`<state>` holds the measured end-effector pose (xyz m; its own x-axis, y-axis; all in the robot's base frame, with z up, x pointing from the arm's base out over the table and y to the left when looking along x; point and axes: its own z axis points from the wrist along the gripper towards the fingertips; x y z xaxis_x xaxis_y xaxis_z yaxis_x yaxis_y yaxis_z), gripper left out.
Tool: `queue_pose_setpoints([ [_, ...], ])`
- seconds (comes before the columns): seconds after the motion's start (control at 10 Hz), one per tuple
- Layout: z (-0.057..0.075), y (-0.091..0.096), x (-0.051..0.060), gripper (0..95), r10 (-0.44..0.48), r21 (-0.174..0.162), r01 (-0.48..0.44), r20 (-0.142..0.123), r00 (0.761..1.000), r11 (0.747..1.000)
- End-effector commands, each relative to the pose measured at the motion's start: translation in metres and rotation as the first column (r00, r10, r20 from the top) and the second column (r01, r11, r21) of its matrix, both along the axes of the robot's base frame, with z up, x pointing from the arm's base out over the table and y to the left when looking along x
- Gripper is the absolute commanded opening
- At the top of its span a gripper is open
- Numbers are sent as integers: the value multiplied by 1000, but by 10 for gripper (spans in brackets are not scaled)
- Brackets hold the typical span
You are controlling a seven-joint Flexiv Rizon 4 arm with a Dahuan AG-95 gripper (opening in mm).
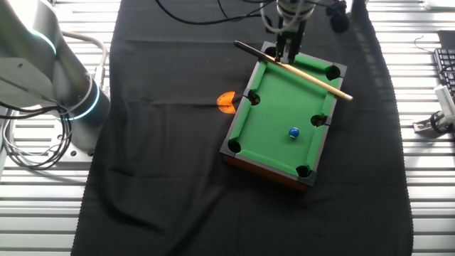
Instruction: Hit the pool ball
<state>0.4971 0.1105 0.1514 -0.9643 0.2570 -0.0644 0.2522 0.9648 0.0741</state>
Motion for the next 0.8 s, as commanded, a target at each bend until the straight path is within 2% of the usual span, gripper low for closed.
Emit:
queue_pose_setpoints([
  [0.1, -1, 4, -3, 0, -2, -3, 2, 4, 1000, 1000],
  [0.8, -5, 24, -14, 0, -2, -2, 2, 9, 1000, 1000],
])
